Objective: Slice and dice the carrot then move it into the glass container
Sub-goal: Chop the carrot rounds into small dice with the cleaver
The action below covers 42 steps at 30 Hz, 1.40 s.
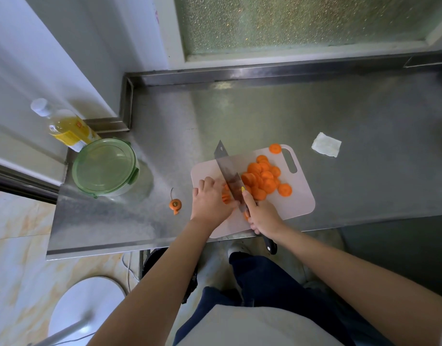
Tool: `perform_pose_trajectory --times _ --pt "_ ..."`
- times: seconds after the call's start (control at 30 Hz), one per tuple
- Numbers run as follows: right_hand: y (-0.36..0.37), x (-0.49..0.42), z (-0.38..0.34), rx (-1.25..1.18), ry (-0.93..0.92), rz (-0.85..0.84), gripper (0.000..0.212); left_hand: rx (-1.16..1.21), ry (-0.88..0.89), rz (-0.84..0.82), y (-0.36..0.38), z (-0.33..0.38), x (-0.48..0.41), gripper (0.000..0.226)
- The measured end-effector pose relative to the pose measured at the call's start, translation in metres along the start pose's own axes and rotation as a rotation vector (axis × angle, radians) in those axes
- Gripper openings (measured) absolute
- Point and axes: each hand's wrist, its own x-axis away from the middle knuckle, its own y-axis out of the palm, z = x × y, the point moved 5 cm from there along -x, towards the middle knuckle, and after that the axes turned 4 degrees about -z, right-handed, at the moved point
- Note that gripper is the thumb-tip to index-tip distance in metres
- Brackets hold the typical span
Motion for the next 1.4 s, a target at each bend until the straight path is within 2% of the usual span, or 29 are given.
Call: perform_pose_trajectory --times 0.13,0.37,0.57,0.67,0.8,1.03,1.13,1.27,1.4 --pt "-0.001 -0.002 0.001 0.045 -0.003 0.008 0.06 -0.077 0.073 -0.057 0.01 0.006 0.006 0.078" --pt "-0.002 -0.002 0.002 0.067 -0.007 0.017 0.061 -0.169 0.109 0.014 0.005 0.0 0.004 0.049" --pt "0.0 -0.005 0.003 0.044 0.009 -0.007 0.061 -0.137 0.264 0.001 0.003 -0.001 0.006 0.055" --pt "0.0 -0.006 0.006 0.017 0.024 -0.01 0.061 -0.163 0.322 -0.024 0.004 -0.004 0.008 0.046" --pt "-0.001 -0.008 0.007 0.043 0.007 -0.005 0.061 -0.113 0.281 0.007 0.007 -0.007 0.01 0.04" --pt "0.006 0.0 -0.005 0.415 -0.212 0.093 0.059 0.039 0.132 0.07 0.012 -0.009 0.01 0.032" --pt "0.01 -0.001 -0.004 0.341 -0.221 0.082 0.06 0.183 0.088 0.057 0.012 -0.012 0.01 0.034" --pt "0.012 -0.004 0.0 0.268 -0.216 0.063 0.062 0.258 0.094 0.022 0.012 -0.02 0.01 0.047" --pt "0.018 -0.005 0.004 0.242 -0.228 0.04 0.062 0.276 0.068 0.057 0.013 -0.023 0.012 0.041"
